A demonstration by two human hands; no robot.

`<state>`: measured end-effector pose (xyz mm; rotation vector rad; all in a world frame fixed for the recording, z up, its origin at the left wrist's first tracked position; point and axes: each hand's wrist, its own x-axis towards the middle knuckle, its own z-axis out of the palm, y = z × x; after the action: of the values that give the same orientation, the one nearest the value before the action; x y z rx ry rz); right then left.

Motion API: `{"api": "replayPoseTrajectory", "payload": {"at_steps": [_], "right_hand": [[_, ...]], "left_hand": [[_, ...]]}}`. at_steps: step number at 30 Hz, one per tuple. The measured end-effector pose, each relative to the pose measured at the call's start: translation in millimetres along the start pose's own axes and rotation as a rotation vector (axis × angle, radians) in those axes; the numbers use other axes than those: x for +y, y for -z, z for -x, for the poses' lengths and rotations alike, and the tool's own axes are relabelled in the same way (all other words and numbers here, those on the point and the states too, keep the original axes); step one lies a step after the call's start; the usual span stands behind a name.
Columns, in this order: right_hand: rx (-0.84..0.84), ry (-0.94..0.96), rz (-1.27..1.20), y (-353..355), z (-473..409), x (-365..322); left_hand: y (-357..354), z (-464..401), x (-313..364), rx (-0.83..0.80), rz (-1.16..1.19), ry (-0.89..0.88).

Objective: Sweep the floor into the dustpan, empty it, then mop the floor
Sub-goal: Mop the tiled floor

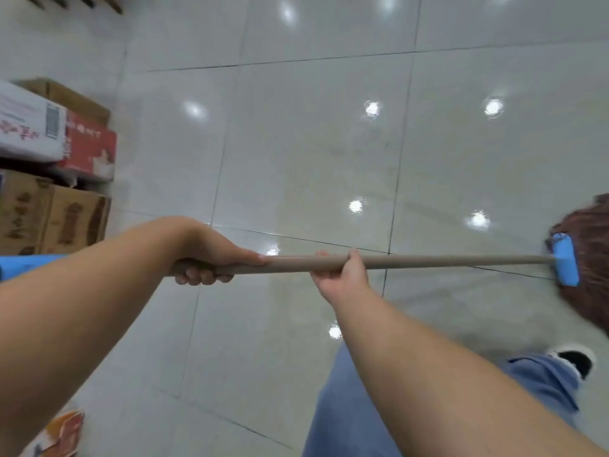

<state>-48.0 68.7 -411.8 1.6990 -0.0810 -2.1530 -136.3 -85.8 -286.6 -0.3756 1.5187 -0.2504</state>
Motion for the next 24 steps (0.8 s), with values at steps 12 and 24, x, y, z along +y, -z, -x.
{"api": "replayPoseTrajectory", "payload": {"at_steps": [12,24], "right_hand": [[0.158,0.198,-0.324,-38.2,-10.8,10.0],[0.092,0.461,-0.400,83.2,65.1,-326.2]], "left_hand": [[22.2,5.2,-17.2,0.048,-0.014,0.004],[-25.8,87.8,349.2,0.107,-0.212,-0.140]]}}
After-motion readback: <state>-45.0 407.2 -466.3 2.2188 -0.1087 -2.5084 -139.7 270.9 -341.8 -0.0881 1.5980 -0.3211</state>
